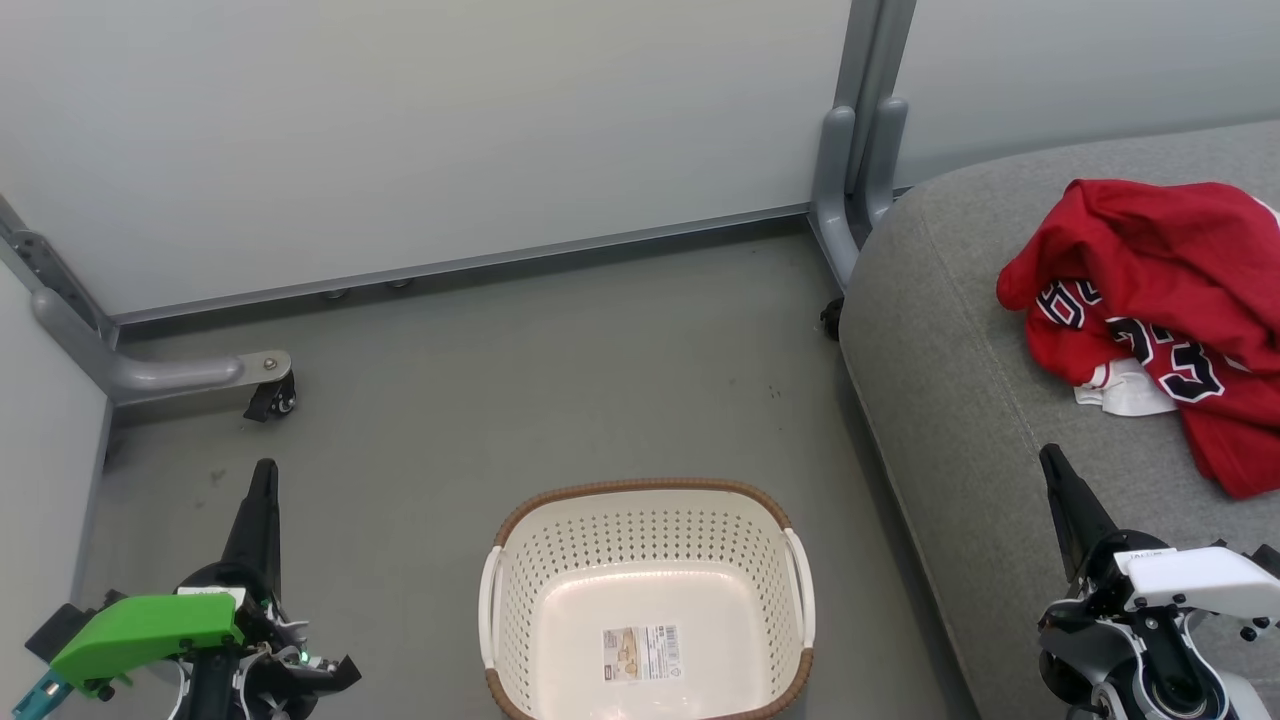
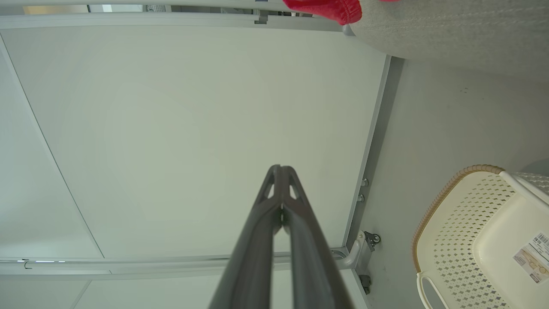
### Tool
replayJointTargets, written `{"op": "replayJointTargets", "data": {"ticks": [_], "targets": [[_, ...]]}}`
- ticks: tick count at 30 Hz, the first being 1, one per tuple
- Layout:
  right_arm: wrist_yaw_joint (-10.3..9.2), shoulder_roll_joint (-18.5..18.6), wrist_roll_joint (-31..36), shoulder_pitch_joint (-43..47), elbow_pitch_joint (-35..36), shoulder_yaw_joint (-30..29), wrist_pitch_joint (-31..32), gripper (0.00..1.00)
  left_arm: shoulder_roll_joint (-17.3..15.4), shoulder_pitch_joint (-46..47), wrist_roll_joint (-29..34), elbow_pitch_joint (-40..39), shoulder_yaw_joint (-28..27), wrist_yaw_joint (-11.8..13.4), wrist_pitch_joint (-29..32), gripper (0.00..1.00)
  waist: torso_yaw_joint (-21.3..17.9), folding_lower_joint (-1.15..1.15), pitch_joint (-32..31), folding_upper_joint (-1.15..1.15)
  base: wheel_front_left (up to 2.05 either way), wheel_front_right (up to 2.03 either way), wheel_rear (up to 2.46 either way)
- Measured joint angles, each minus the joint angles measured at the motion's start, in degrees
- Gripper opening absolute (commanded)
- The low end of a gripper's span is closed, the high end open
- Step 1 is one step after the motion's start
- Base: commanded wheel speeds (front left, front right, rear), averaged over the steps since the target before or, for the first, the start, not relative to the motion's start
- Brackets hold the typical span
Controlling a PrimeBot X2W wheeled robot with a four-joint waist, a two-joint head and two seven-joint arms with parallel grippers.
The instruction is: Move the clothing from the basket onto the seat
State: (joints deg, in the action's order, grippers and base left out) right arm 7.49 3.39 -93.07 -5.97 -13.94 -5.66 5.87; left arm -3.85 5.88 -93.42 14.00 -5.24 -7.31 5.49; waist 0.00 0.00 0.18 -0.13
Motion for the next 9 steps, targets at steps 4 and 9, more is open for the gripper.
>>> {"op": "replayJointTargets", "data": {"ticks": [4,9], "targets": [[0.0,-0.01,0.01,0.0,0.0,-0.05,0.01,0.0,0.04,0.0,0.01,0.0,-0.07,-0.01,0.07,0.0,0.0,0.0,0.0,0.0,0.0,0.0,0.0],[0.0,-0.03,0.01,0.0,-0.01,-0.11,0.16,0.0,0.13,0.0,0.02,0.0,-0.13,-0.03,0.09,0.0,0.0,0.0,0.0,0.0,0.0,0.0,0.0]]}}
